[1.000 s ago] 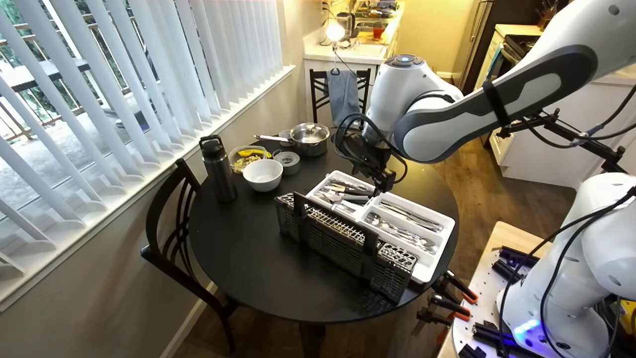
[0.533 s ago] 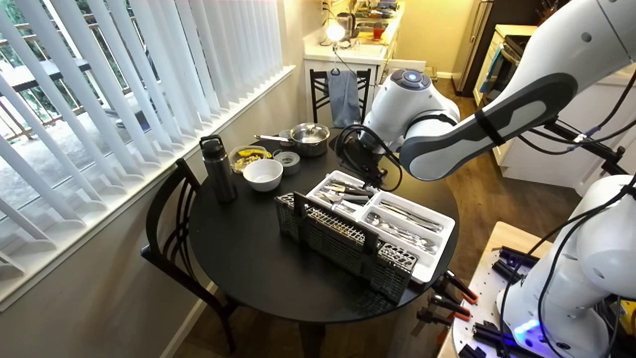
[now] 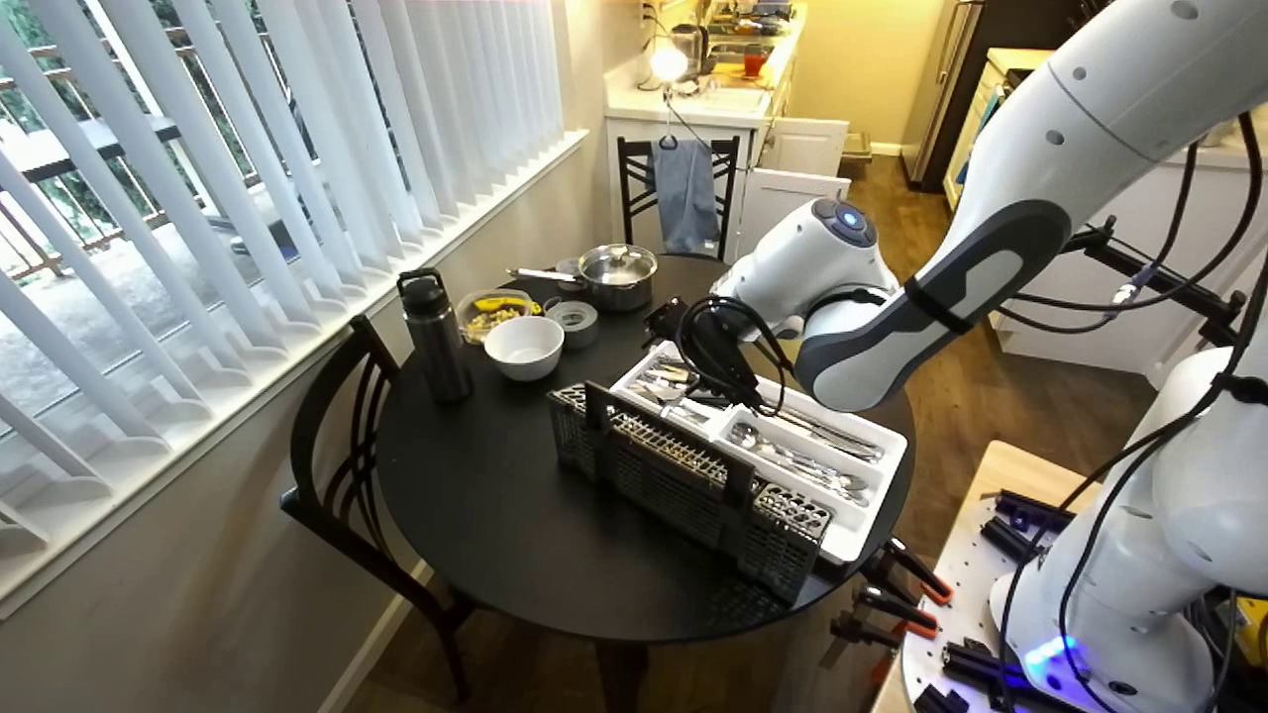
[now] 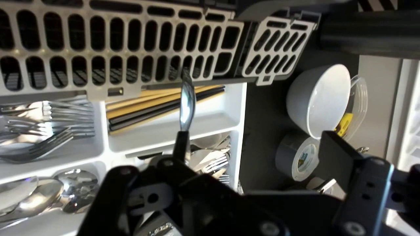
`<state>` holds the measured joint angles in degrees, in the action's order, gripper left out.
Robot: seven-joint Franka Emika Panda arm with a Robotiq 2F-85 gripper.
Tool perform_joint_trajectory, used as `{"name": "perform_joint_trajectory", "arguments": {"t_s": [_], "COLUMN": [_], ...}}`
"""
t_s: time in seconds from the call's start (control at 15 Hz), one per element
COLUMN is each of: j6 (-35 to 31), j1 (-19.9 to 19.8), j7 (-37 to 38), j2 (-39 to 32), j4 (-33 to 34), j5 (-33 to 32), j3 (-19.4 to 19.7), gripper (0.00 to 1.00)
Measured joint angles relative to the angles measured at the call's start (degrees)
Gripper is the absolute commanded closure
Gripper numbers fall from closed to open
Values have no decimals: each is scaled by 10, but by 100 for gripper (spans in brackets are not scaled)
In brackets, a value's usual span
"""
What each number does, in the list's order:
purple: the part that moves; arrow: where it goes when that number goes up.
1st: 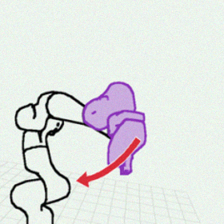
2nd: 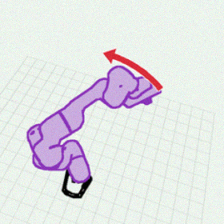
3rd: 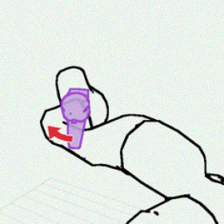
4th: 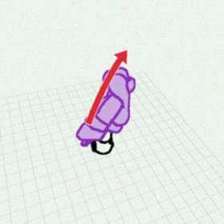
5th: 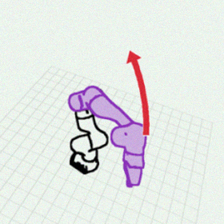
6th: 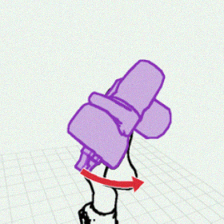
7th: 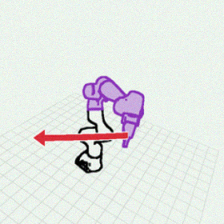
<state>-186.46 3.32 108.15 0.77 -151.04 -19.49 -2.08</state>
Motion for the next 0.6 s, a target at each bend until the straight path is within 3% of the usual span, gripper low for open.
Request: {"name": "perform_joint_trajectory", "arguments": {"t_s": [0.27,0.6], "j6": [-62,-73], "j1": [11,-47], "j7": [-2,56], "j2": [-48,-72], "j4": [-13,-13], "j5": [14,-68], "j3": [-22,-59], "gripper": [0,0]}}
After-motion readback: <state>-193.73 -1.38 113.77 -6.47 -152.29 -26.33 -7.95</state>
